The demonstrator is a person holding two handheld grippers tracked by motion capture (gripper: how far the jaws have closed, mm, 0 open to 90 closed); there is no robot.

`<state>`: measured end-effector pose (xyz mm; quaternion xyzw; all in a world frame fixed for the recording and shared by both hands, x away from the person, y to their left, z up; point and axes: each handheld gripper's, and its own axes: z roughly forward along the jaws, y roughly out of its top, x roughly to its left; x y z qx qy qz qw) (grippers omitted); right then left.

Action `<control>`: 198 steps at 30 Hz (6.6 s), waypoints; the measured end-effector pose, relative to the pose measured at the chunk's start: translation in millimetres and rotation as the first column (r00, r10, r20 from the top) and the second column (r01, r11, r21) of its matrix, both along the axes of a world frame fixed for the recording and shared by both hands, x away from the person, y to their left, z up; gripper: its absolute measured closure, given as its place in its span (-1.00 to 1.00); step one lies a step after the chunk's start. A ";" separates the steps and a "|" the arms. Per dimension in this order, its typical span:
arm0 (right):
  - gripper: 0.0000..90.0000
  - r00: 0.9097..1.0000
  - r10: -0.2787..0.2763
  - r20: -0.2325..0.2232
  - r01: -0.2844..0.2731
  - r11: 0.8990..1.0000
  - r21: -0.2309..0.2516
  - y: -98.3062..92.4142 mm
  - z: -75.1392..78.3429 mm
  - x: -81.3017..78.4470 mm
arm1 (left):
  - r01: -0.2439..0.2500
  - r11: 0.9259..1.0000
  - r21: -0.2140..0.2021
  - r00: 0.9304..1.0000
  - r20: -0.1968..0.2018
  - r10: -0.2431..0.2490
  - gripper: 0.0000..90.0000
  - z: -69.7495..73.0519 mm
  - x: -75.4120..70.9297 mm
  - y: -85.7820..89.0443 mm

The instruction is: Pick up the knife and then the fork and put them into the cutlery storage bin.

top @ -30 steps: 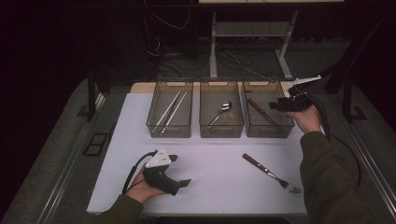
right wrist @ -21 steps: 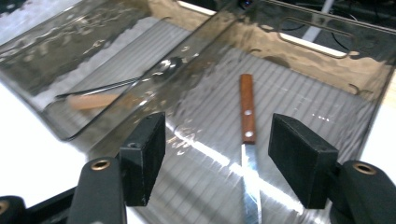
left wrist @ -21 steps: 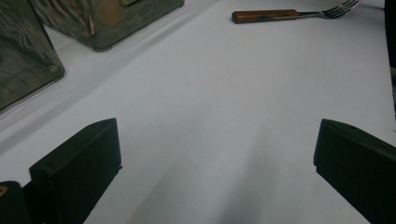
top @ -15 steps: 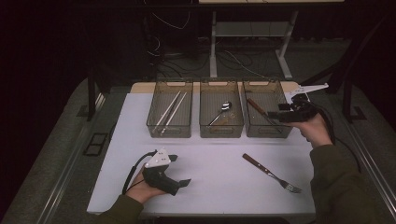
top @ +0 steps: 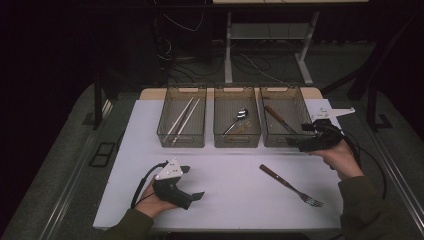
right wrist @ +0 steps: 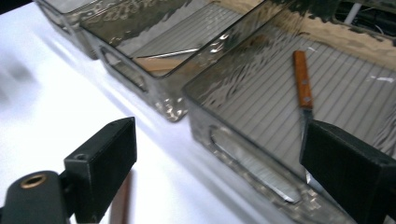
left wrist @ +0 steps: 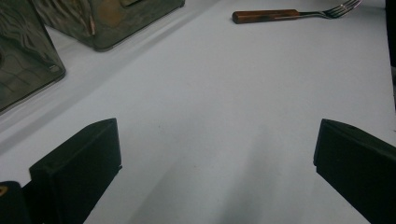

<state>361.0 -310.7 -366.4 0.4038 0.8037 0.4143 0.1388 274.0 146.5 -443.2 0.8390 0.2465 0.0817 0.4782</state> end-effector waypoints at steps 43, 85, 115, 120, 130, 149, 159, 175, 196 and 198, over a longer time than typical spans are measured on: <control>-0.36 0.978 0.117 -0.173 -0.152 0.967 -0.203 28.8 -43.2 -68.3 | 0.002 1.000 0.015 1.000 0.002 -0.002 -1.00 1.5 -2.1 0.1; 0.72 0.866 0.074 -0.494 -0.352 0.791 -0.499 82.9 -53.3 -34.6 | 0.000 1.000 0.000 1.000 -0.001 0.000 -1.00 1.2 -2.6 -0.7; 0.73 0.953 0.099 -0.287 -0.158 0.969 -0.192 24.3 -31.1 -31.0 | 0.003 1.000 0.000 1.000 0.000 -0.003 -1.00 2.4 -1.7 2.6; 0.73 0.963 0.098 -0.250 -0.130 0.984 -0.118 15.8 -27.3 -31.2 | 0.006 1.000 0.001 1.000 0.000 -0.006 -1.00 2.8 -1.9 2.7; 0.72 0.983 0.026 -0.181 -0.032 0.999 -0.030 0.0 -21.4 -31.2 | 0.004 1.000 -0.006 1.000 -0.001 -0.004 -1.00 2.2 -1.8 2.7; 0.72 0.998 -0.040 -0.040 0.043 0.995 0.087 -17.0 -5.6 -32.7 | -0.003 1.000 -0.007 1.000 -0.005 0.003 -1.00 2.4 -1.7 3.4; 0.72 0.996 -0.090 0.025 0.087 0.991 0.097 -22.5 14.0 -26.9 | -0.010 1.000 -0.008 1.000 -0.004 0.010 -1.00 1.9 -0.6 3.8; 0.72 0.986 -0.138 0.093 0.126 0.984 0.123 -22.4 46.0 -2.3 | -0.016 1.000 -0.010 1.000 -0.008 0.016 -1.00 1.2 -0.2 3.9; 0.72 0.962 -0.232 0.146 0.219 0.971 0.099 -11.4 65.2 59.7 | -0.017 1.000 -0.015 1.000 -0.011 0.017 -1.00 1.1 -0.6 3.5; 0.72 0.961 -0.236 0.142 0.225 0.970 0.092 -9.7 61.2 66.5 | -0.018 1.000 -0.018 1.000 -0.008 0.018 -1.00 1.2 -0.7 3.8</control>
